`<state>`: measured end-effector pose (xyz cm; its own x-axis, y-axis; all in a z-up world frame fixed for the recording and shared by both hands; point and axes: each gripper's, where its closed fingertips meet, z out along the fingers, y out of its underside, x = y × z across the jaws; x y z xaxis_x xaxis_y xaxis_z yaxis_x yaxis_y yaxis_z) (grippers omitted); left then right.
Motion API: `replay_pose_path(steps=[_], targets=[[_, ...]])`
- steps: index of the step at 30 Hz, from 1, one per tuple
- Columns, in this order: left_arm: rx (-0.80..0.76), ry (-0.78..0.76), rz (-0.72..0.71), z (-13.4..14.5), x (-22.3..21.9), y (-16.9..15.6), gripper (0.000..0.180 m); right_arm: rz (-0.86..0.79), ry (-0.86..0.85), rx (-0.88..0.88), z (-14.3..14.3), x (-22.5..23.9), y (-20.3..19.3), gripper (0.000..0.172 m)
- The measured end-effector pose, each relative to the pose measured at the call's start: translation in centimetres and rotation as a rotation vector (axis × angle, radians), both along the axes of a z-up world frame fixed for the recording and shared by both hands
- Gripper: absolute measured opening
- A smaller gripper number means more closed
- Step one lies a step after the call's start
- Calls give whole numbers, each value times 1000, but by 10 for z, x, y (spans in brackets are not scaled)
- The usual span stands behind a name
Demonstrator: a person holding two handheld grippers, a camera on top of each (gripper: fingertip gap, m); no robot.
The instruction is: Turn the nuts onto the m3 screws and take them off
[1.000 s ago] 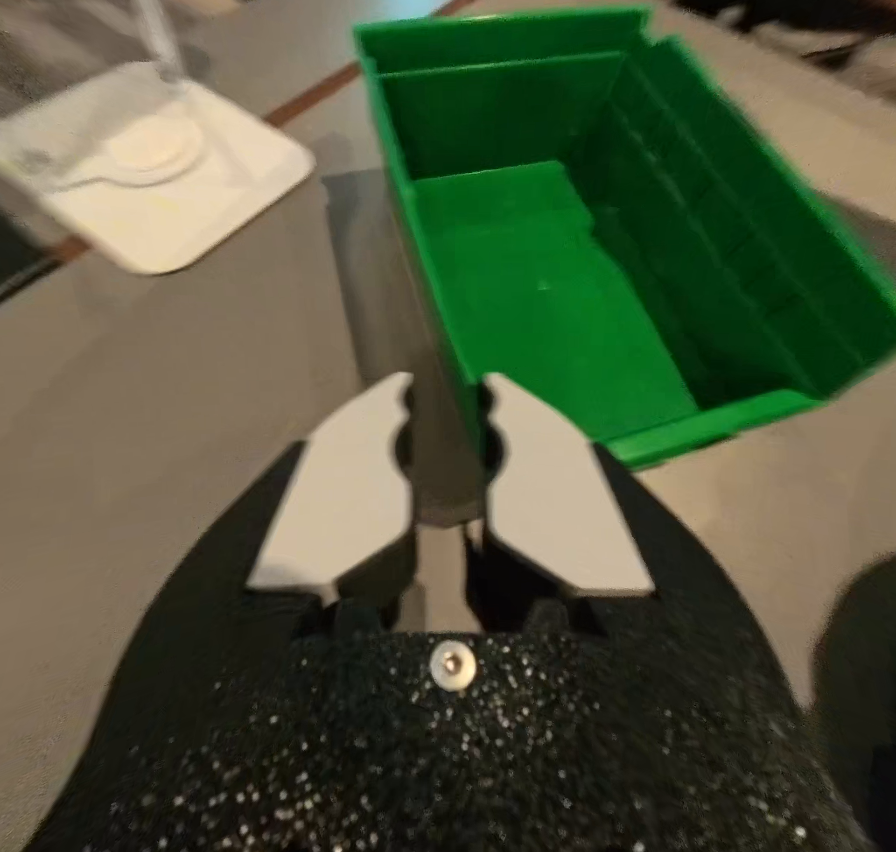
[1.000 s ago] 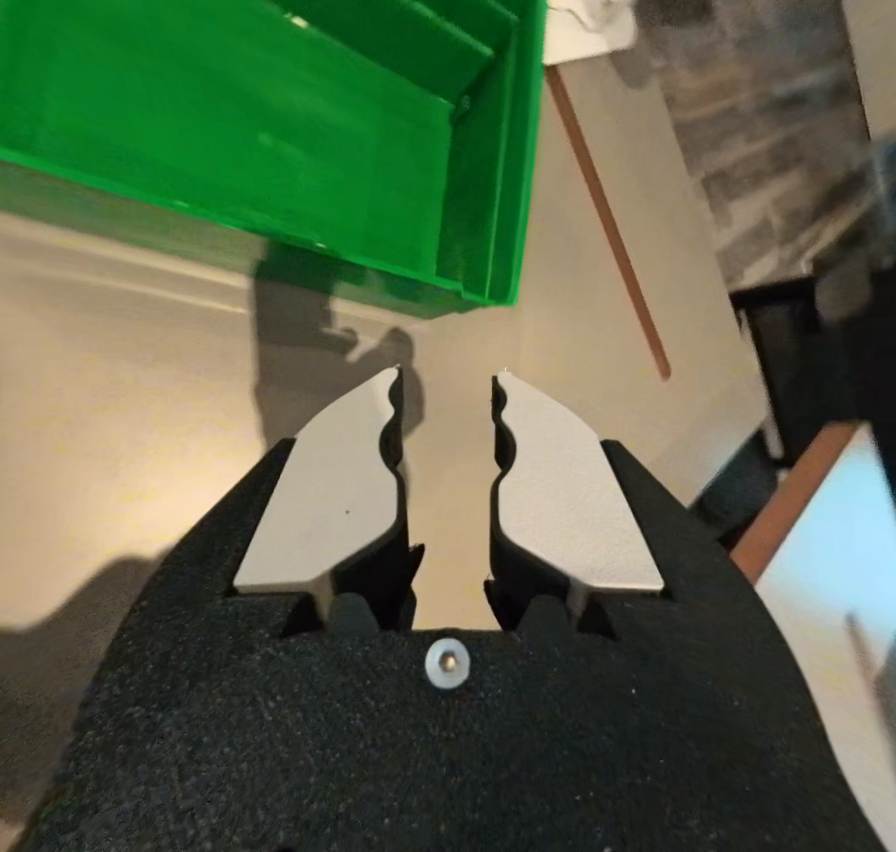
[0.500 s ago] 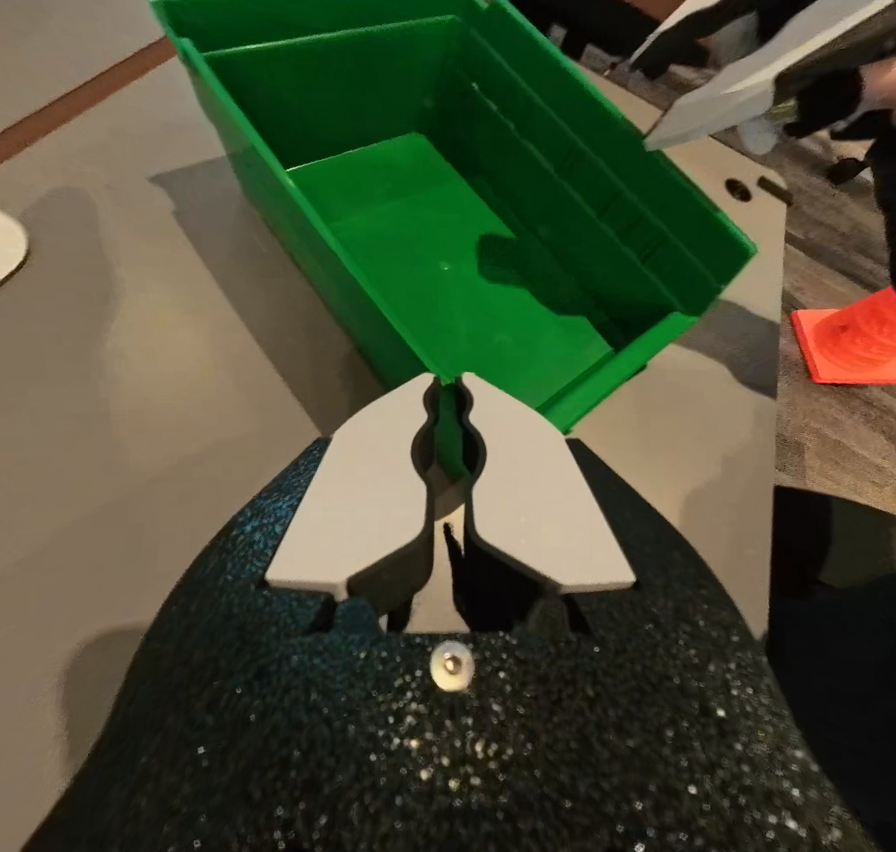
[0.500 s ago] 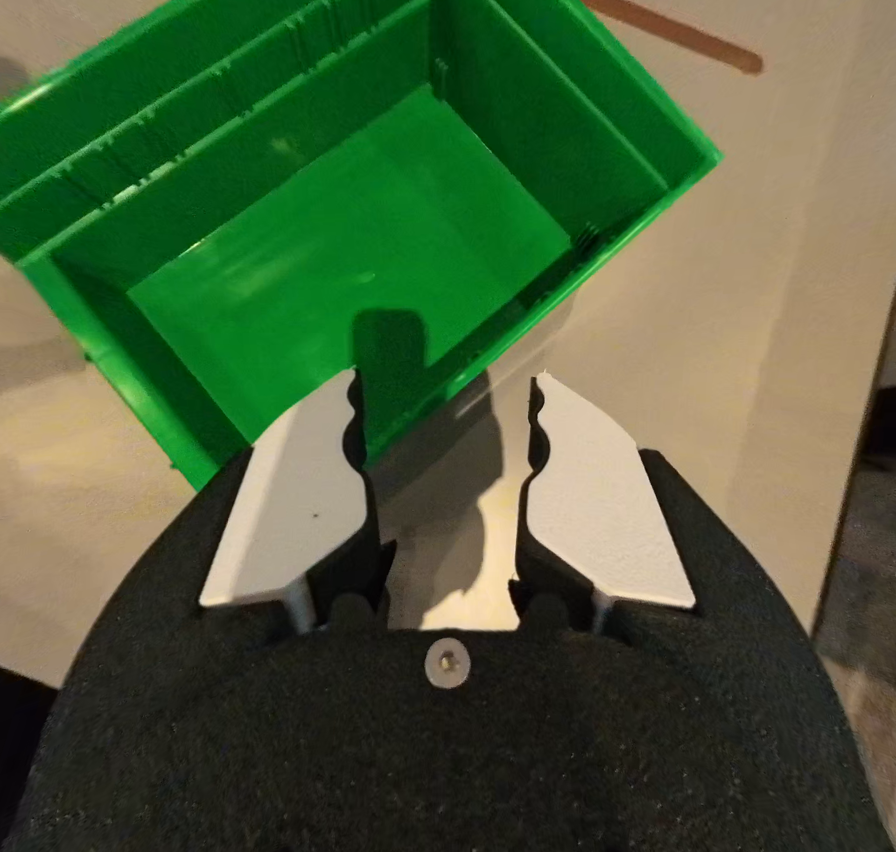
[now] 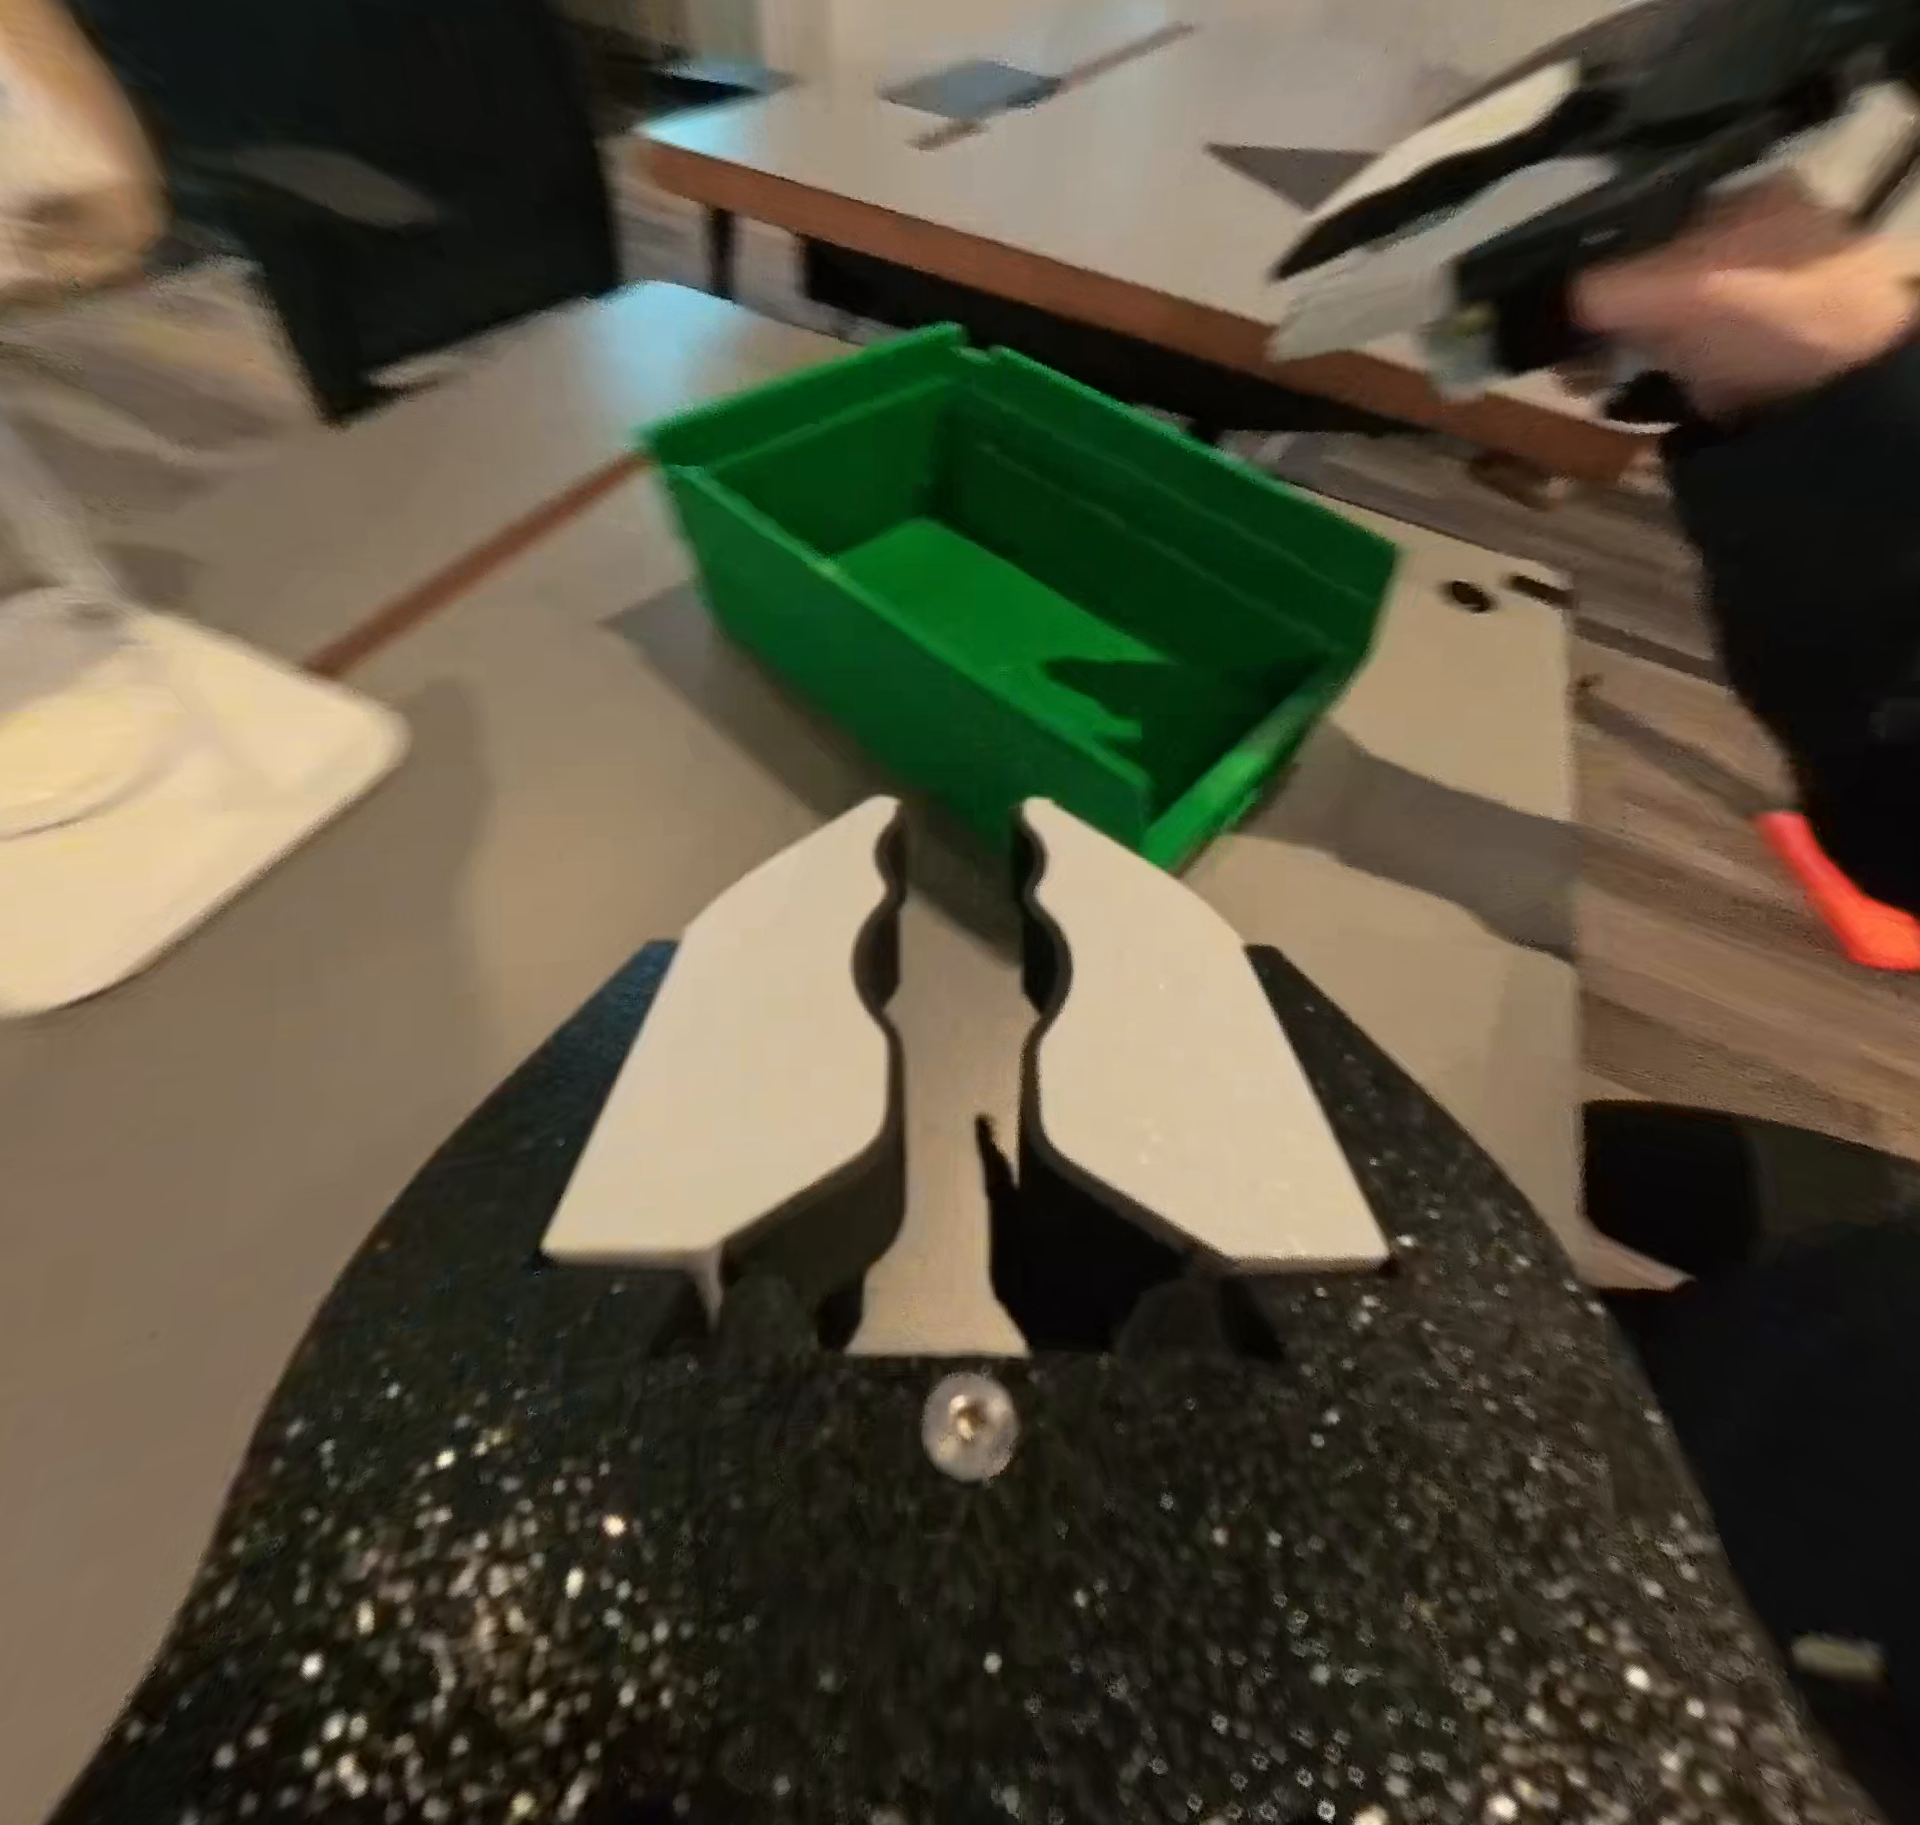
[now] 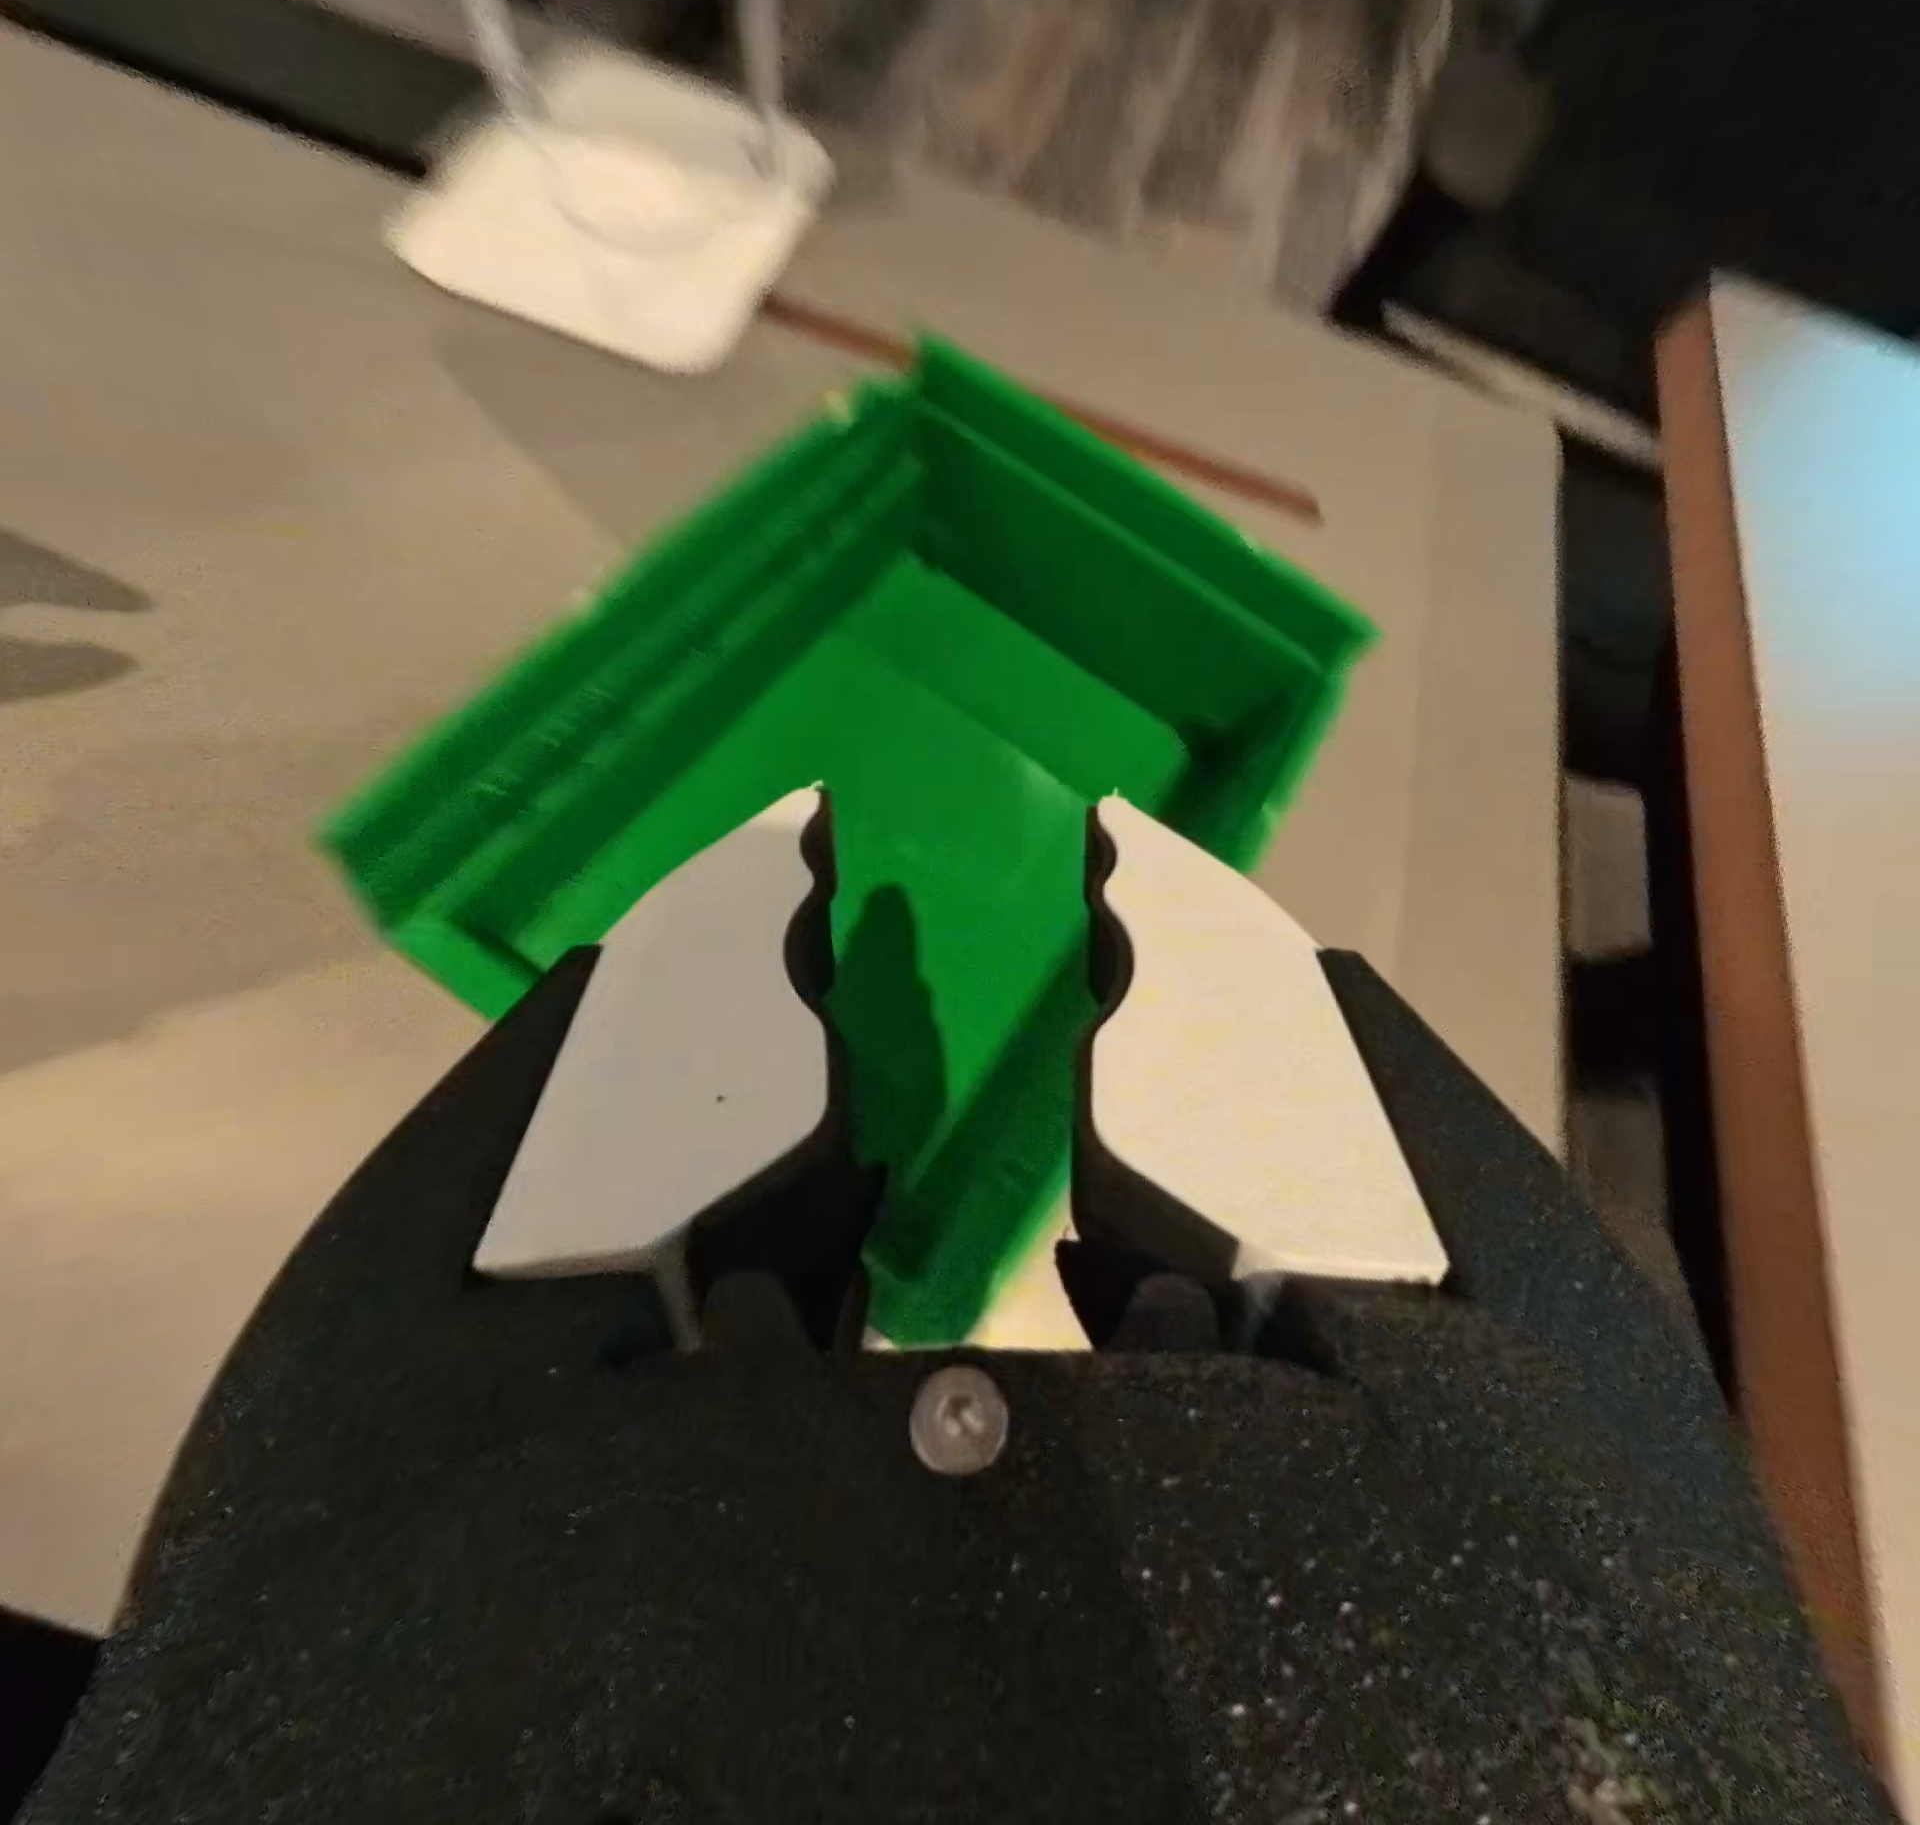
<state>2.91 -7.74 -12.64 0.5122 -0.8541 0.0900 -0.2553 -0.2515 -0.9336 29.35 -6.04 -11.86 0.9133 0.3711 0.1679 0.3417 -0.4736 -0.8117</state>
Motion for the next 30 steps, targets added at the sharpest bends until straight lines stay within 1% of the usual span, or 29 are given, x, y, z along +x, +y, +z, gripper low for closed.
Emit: replay_pose_path(steps=[1, 3, 5, 7, 9, 11, 14, 16, 17, 19, 22, 26, 27, 30], targets=[[38, 20, 75, 7, -29, -1, 29, 71, 28, 57, 12, -25, -6, 44], [78, 56, 245, 14, -90, -6, 51, 207, 58, 152, 28, -77, -20, 38], [67, 85, 425, 13, -151, -15, 70, 347, 76, 218, 33, -132, -33, 33], [27, 136, 613, 2, -211, -29, 80, 473, 89, 249, 27, -185, -43, 30], [-45, 227, 800, -17, -268, -44, 86, 598, 114, 243, 15, -235, -52, 29], [-146, 284, 911, -41, -307, -59, 88, 684, 144, 233, 0, -277, -56, 27], [-360, 302, 942, -82, -330, -72, 92, 804, 185, 203, -23, -329, -63, 27], [-450, 317, 925, -103, -333, -74, 93, 831, 181, 234, -36, -351, -59, 26], [-477, 321, 910, -110, -332, -74, 92, 833, 171, 261, -42, -359, -55, 26], [-532, 340, 876, -123, -328, -73, 80, 802, 142, 309, -53, -368, -42, 26], [-591, 379, 826, -135, -320, -74, 69, 679, 118, 342, -69, -360, -14, 27], [-578, 472, 814, -136, -323, -73, 55, 506, 114, 280, -94, -327, 20, 26], [-570, 485, 807, -136, -323, -73, 52, 460, 97, 280, -98, -315, 26, 24], [-545, 527, 763, -136, -324, -71, 51, 350, 47, 341, -97, -282, 40, 12]])
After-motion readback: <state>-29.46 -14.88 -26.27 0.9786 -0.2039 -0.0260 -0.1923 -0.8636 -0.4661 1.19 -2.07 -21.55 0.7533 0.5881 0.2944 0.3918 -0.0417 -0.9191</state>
